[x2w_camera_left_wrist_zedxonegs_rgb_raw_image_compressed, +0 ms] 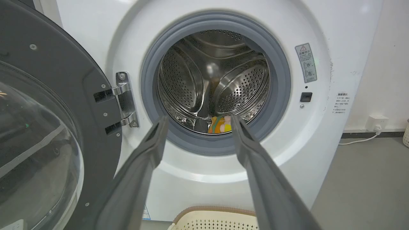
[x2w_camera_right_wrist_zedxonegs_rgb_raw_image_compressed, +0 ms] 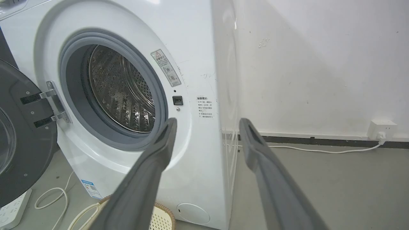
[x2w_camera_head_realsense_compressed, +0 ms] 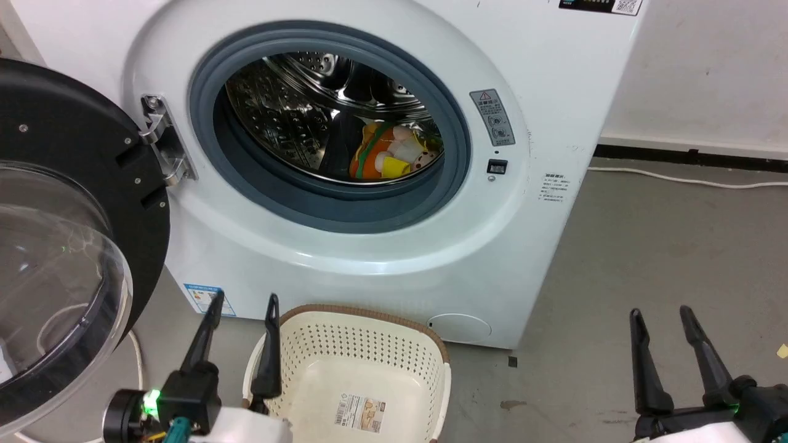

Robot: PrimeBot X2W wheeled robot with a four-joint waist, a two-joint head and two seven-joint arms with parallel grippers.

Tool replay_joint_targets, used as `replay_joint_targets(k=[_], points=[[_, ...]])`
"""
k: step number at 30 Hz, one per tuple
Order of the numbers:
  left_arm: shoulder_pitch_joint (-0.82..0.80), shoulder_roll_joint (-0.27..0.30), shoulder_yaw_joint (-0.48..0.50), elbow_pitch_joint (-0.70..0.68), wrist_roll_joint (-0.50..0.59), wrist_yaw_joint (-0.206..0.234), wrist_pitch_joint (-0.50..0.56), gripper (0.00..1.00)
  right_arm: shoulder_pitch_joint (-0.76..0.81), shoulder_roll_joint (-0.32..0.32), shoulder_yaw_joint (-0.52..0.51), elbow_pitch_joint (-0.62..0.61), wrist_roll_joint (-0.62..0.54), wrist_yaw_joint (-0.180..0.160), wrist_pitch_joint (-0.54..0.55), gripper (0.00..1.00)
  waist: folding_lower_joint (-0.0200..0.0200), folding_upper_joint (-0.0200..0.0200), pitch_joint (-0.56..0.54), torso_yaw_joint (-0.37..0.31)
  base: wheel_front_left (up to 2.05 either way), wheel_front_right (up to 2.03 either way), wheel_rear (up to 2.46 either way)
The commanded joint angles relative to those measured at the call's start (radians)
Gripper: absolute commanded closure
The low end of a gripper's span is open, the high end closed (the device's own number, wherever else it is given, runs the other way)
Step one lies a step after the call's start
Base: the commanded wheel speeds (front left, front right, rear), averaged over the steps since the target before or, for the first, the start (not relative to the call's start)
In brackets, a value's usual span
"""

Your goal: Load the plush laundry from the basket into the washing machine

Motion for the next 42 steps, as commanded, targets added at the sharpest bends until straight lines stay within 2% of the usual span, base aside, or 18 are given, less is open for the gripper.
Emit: replay_joint_targets(k=[1,8,14,15,42], points=[[0.02,-0.003,0.004,-0.002,0.011,-0.006,-0.005,0.0,0.016,-0.001,0.002,0.004,-0.009,-0.001,-0.004,0.0,0.0,0.0,-0.004,-0.003,0.0,0.0,0.0],[0.046,-0.013,0.017,0.067,0.051,-0.009,-0.005,0.0,0.036,-0.001,0.01,0.043,-0.007,-0.001,-0.004,0.0,0.0,0.0,-0.012,-0.011,0.0,0.0,0.0],[0.046,-0.038,0.034,0.099,0.038,-0.019,-0.005,0.0,0.037,-0.001,0.015,0.062,-0.002,-0.001,-0.004,0.0,0.0,0.0,-0.016,-0.012,0.0,0.0,0.0],[0.039,-0.036,0.032,0.097,0.039,-0.018,0.001,1.0,0.026,0.0,0.015,0.06,-0.005,0.0,0.0,1.0,0.0,0.0,-0.016,-0.012,0.0,0.0,0.0],[0.031,-0.053,0.058,0.081,0.06,-0.035,0.05,1.0,0.003,0.0,0.022,0.057,-0.036,0.0,0.049,1.0,0.0,0.0,-0.016,-0.021,0.0,0.0,0.0]])
